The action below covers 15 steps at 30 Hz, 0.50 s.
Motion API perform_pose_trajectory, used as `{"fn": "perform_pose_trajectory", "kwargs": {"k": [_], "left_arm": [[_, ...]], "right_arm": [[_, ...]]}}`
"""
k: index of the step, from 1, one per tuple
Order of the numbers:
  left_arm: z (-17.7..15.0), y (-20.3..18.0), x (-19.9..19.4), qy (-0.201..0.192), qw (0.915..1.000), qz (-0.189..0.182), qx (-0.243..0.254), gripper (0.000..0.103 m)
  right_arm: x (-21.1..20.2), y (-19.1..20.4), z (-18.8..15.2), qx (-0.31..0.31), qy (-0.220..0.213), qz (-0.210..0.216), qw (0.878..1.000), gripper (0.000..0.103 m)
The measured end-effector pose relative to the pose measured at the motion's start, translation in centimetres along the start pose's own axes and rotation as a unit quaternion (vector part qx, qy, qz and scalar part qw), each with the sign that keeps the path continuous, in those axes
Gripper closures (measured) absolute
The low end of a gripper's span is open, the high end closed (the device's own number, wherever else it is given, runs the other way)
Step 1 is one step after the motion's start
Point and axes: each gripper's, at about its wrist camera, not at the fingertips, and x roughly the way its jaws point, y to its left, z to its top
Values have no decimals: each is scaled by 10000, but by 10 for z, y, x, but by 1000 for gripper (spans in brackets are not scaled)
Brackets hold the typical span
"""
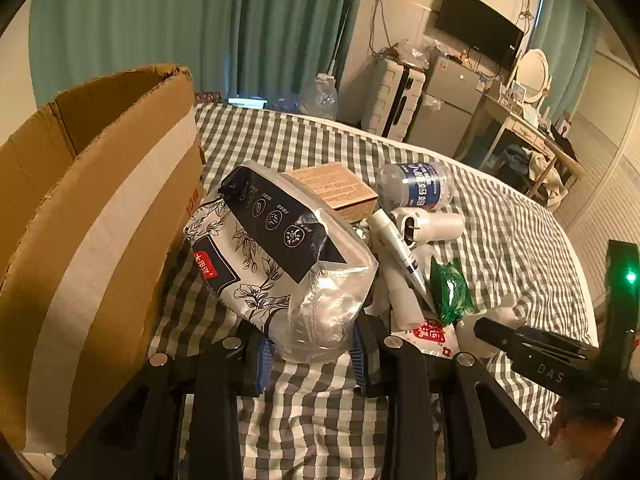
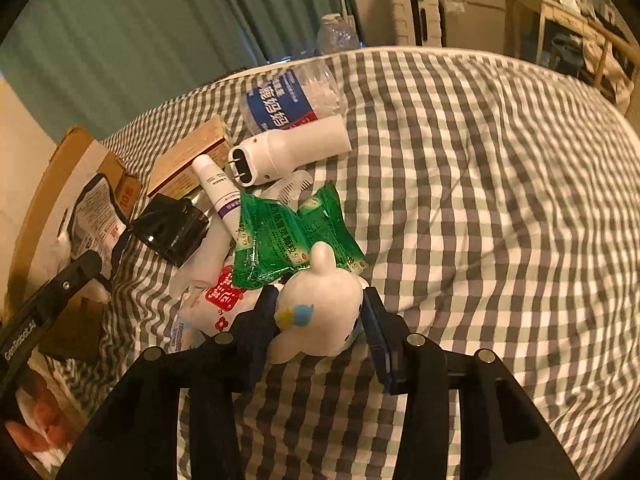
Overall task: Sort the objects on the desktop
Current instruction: 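Hold the tissue pack in the left gripper while the right grasps the white plush toy, then carry the tissue pack and plush toy into the cardboard box and release both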
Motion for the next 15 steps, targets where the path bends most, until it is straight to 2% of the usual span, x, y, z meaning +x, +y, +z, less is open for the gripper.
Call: {"fn": "perform_pose_trajectory", "kwargs": {"k": [15], "left_arm": [[4,-8,-33,-364,9992,-1,192,71]], "right_arm": [[-55,27,-5,-376,-572,-58,9976,61]]}}
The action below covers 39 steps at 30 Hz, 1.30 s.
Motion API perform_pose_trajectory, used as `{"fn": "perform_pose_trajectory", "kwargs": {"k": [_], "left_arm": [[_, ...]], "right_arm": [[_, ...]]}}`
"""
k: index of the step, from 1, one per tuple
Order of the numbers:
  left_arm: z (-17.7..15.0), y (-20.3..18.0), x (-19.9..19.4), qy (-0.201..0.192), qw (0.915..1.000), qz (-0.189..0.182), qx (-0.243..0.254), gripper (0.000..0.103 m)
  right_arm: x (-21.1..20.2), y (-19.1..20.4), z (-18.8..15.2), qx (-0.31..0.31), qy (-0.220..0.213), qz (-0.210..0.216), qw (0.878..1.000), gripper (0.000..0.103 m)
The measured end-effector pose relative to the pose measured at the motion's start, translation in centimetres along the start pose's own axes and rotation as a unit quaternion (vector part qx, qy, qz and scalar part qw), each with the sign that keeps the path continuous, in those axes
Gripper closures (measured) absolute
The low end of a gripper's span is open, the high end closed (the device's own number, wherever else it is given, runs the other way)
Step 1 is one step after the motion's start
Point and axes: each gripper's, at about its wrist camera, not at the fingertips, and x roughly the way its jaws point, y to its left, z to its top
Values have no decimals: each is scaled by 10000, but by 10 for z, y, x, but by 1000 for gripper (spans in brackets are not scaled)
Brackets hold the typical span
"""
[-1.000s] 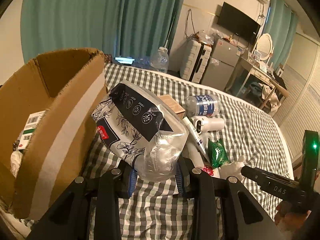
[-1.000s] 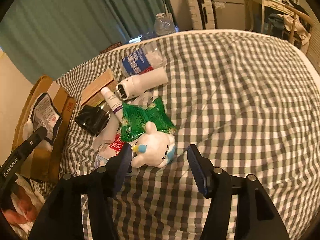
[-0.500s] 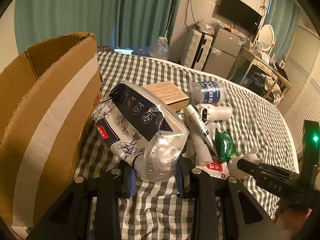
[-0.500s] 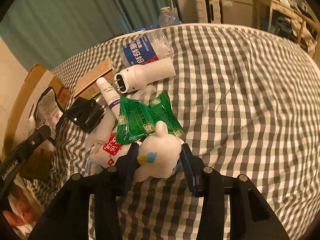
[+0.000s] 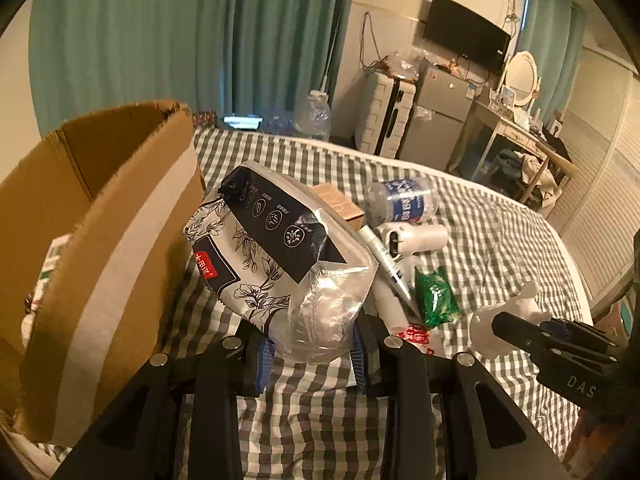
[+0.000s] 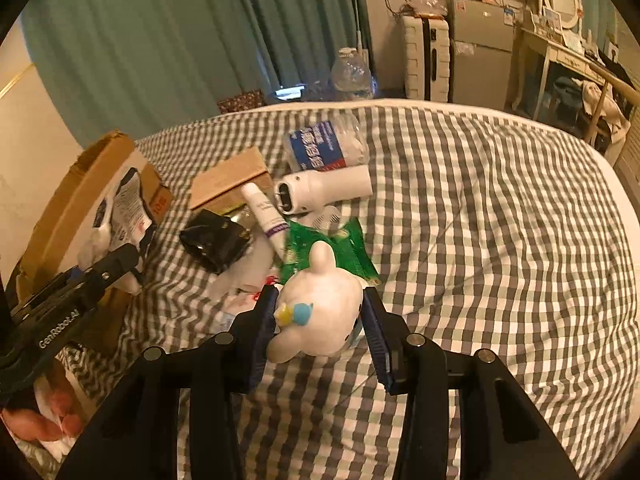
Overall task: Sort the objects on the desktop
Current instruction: 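Carry the tissue pack and plush toy into the cardboard box and release both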
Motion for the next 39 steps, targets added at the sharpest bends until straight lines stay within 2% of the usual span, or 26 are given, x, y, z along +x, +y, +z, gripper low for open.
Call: {"fn": "perform_pose_trajectory", "kwargs": {"k": [10,19,25,29,34,39], "left_arm": [[16,-14,-45,-379,9989,15,273,71],[38,2,-83,-458,9986,185,209,71],[58,39,-114,-604,9975,361,21,71],[69,74,-126,-616,9966,536,-67,71],[68,120,-124,-398,9955,846,-160,71],[52,156,-110,-82,9935,1071,-375,71]], "right_arm": [[-51,25,4,-123,-510,338,9981,61],[-88,62,17,-305,-875,772,9927,61],[-101,97,31,-539,-956,1183,9869,61],[-95,137,44,-859,-905,1458,9814,61],[-75,186,59,-1043,-727,1822,9750,61],[-38,229,78,-1000,-369,2166,9704,61]]}}
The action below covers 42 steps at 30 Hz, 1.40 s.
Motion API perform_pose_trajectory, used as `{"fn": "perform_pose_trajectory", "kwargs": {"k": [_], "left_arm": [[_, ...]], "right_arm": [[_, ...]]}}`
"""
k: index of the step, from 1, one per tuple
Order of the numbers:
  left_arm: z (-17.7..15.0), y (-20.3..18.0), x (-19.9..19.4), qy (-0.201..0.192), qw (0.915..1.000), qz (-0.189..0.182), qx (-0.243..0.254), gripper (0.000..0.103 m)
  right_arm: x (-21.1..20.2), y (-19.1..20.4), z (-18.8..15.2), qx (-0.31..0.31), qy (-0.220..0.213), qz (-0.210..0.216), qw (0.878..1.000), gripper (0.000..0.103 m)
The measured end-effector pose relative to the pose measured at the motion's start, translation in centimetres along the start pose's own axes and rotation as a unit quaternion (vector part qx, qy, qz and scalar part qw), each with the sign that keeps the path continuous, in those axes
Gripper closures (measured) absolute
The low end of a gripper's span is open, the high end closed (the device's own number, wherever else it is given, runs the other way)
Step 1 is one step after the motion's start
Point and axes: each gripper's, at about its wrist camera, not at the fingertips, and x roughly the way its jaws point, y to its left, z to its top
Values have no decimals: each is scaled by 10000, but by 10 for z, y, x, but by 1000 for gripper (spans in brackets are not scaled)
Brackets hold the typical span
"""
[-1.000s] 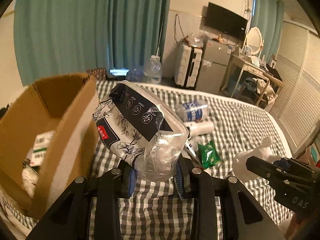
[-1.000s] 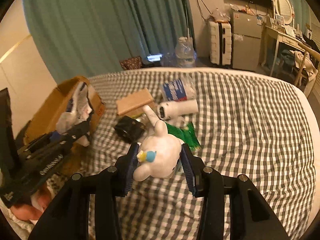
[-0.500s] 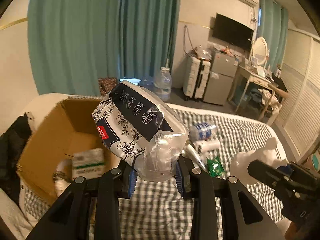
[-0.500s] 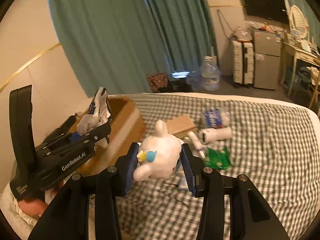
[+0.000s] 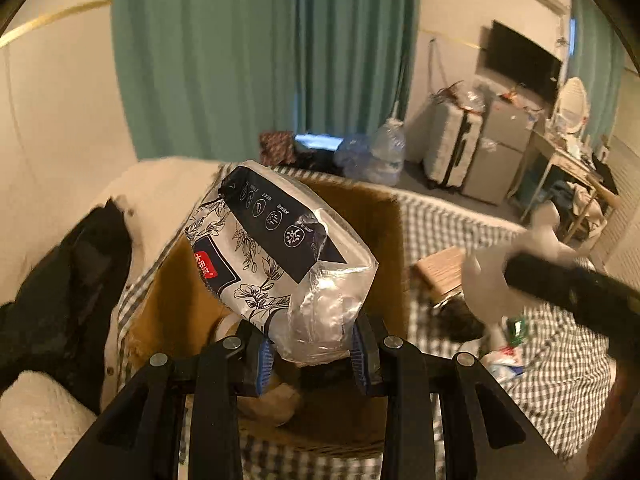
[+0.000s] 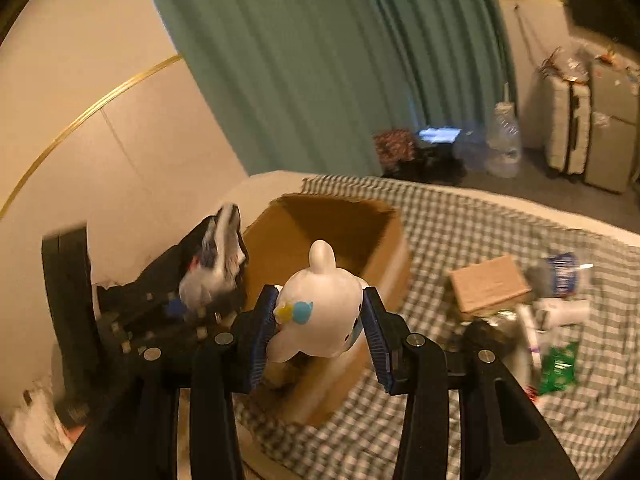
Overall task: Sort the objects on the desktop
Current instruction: 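Carry the tissue pack and plush toy into the cardboard box and release both, then move both grippers back over the remaining items on the bed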
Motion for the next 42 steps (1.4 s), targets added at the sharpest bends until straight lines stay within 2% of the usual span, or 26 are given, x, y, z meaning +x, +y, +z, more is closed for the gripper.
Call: {"fn": "perform_pose_trajectory", "kwargs": {"k": [8,13,14,15,16,17,19,23,28,31,36,39,42], "left_arm": [[-22,27,36,437,9988,154,-154,71],[-25,28,45,584,9981,181,-113,68],[-25,27,45,602,9980,184,-93,61],[-25,28,47,616,9979,191,-72,55],[-24,29,47,622,9979,192,-65,38],[-25,29,47,627,9977,229,-65,20],[-24,30,46,553,9979,312,-91,12],[-21,29,43,589,9972,400,-224,10],[-16,8,24,436,9986,243,-175,8],[-11,-17,8,260,9995,162,-27,4],[-6,-74,-12,29,9997,-226,61,0],[-12,-108,-11,72,9995,-297,112,0],[-27,-143,1,266,9990,-319,190,0]], "right_arm": [[76,4,7,226,536,234,9980,61],[99,-5,15,558,571,324,9963,59],[101,-6,18,655,538,343,9958,43],[102,-9,22,802,452,345,9952,19],[101,-10,24,877,381,321,9949,13],[96,-13,27,979,232,320,9944,12],[87,-15,33,977,85,337,9946,12],[56,-35,35,866,-198,-5,9960,12],[-5,-81,21,981,-538,-615,9918,12],[-50,-113,10,975,-705,-1187,9856,12],[-117,-155,-21,1103,-871,-1853,9726,12],[-143,-171,-41,1132,-910,-2193,9648,12],[-160,-187,-69,1157,-944,-2338,9608,12]]}}
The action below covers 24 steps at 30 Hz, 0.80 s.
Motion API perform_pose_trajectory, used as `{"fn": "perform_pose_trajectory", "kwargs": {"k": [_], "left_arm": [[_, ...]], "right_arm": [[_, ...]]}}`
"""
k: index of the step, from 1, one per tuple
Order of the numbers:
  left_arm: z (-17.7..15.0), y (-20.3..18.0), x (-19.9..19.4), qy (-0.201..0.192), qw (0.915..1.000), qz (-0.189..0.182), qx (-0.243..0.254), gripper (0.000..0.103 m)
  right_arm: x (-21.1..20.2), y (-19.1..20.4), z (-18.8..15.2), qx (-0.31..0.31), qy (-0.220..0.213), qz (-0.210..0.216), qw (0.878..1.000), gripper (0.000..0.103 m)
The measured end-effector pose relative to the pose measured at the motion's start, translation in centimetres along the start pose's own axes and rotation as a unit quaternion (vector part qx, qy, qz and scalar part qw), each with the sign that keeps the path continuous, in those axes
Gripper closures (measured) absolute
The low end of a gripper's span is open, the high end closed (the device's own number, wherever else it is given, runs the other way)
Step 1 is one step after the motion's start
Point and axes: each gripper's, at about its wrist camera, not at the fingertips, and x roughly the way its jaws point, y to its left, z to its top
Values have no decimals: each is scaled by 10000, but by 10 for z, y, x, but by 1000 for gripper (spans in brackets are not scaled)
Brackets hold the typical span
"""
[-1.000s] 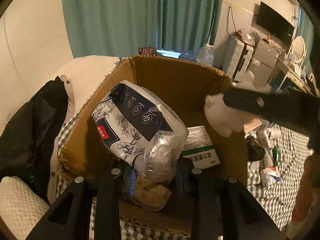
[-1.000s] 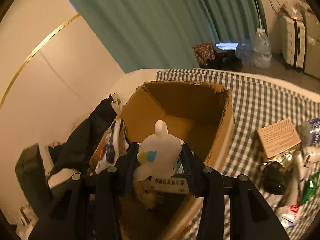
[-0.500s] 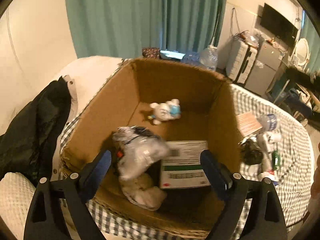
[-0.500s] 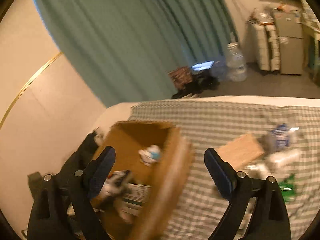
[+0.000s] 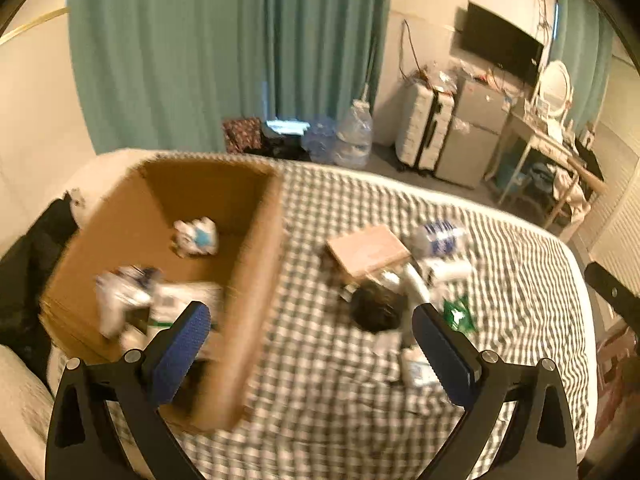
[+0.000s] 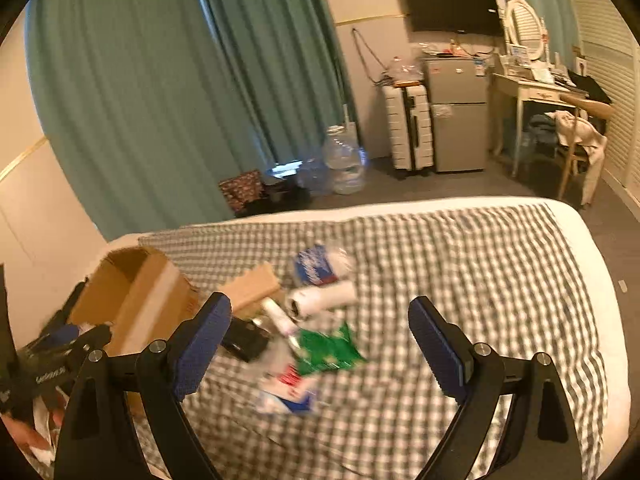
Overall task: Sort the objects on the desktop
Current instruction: 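Move both grippers back over the remaining items on the bed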
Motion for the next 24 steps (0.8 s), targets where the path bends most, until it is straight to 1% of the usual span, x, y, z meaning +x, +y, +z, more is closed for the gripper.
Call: {"fn": "perform_pose_trajectory", "kwargs": {"k": [2,5,7,9,12,14,18,24], "left_arm": [[-10,-20,10,83,9999,-12,56,0],[-25,-43,22,90,9995,93,304,0],[-32,-55,31,84,9982,210,562,0],[-37,-63,40,107,9968,255,747,0],[-39,-63,52,188,9964,104,815,0],[-39,-63,59,196,9964,22,823,0],[-39,-63,81,303,9953,5,920,0],[-36,-60,118,463,9937,-87,1022,0]], "right_arm": [[1,-14,-11,30,6,-50,10000,12],[11,-30,-34,108,217,-69,9997,12],[20,-34,-40,83,427,-42,9990,12],[25,-33,-41,-17,465,35,9989,12],[32,-27,-42,-169,472,200,9985,12],[41,-23,-45,-227,575,236,9978,12],[60,-15,-53,-381,773,253,9960,12],[94,-15,-56,-259,1018,297,9940,12]]}}
